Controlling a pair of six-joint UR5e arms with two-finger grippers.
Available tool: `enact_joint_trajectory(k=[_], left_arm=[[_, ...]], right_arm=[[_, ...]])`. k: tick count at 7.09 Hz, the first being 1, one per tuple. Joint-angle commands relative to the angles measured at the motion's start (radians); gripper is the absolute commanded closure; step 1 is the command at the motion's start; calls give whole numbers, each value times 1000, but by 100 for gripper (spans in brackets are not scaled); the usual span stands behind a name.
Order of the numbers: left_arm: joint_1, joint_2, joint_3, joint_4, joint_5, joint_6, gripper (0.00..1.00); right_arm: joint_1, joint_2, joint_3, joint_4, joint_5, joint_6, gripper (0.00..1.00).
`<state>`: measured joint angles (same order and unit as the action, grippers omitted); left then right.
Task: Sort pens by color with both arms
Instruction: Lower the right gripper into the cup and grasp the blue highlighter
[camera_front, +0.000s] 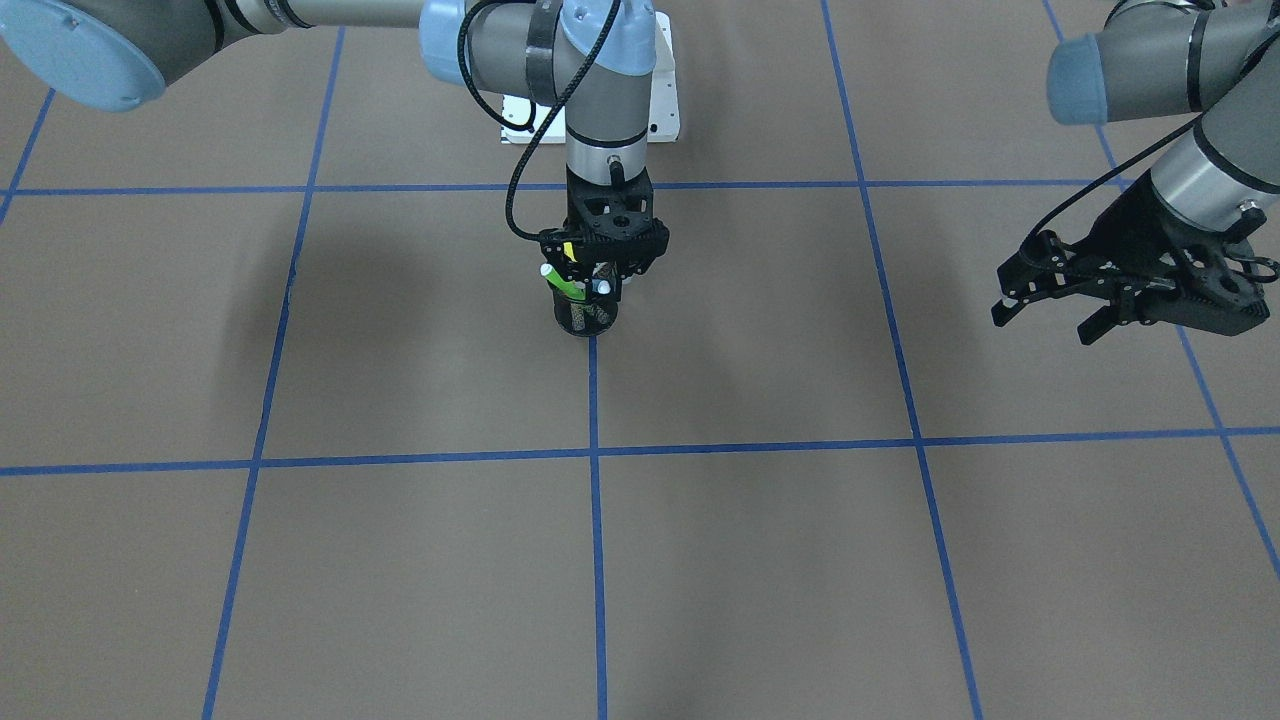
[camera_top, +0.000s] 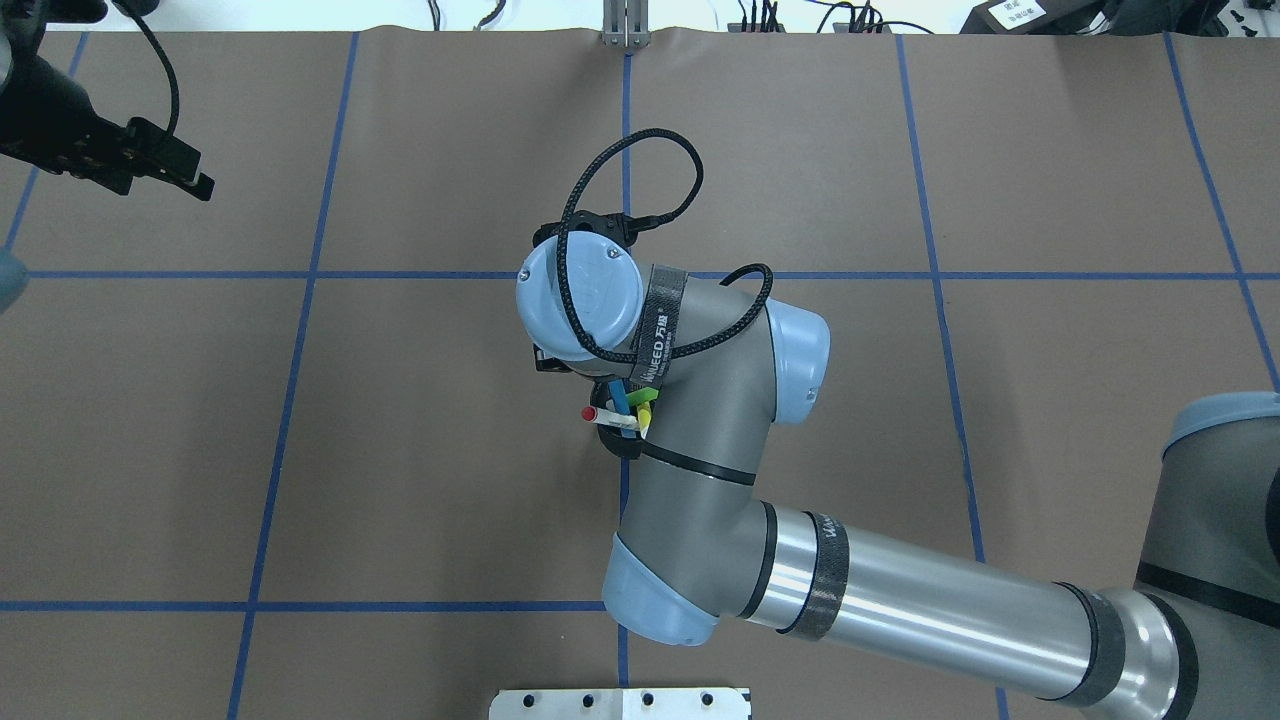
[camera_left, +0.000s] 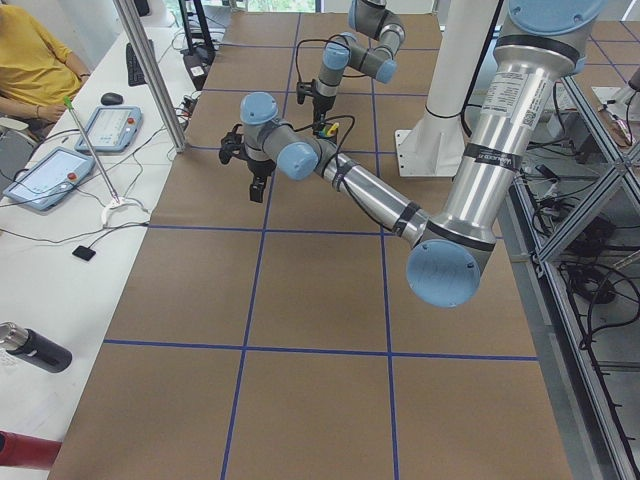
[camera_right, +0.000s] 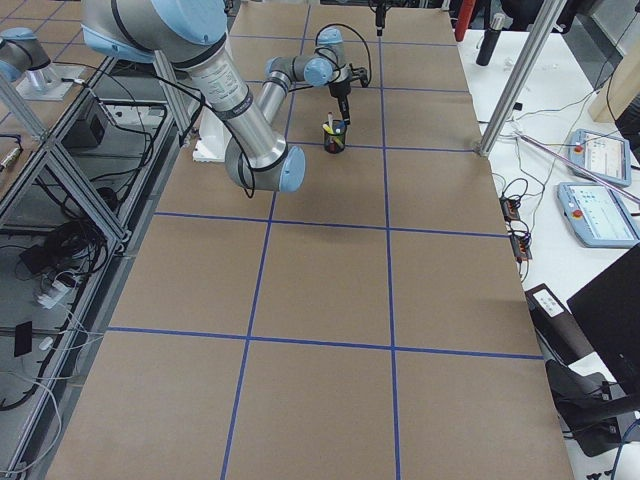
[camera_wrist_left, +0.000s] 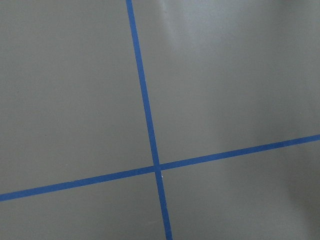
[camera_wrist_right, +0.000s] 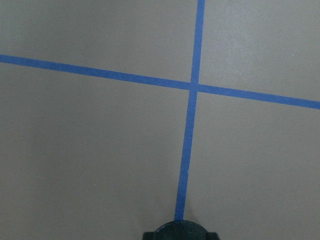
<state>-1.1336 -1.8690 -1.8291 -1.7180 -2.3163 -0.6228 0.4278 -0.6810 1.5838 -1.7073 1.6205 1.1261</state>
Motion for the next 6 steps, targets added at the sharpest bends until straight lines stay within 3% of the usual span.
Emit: enact_joint_trajectory(k=[1,3,6], left_arm=[[0,1,-1,0,0,2,0],[0,1,-1,0,0,2,0],[0,-1,-2,0,0,2,0]], right_arm=[[-6,1,2,0,-1,1,89],[-6,4,18,-1,-2,1,98],[23,-8,145,-12,-37,1,100]])
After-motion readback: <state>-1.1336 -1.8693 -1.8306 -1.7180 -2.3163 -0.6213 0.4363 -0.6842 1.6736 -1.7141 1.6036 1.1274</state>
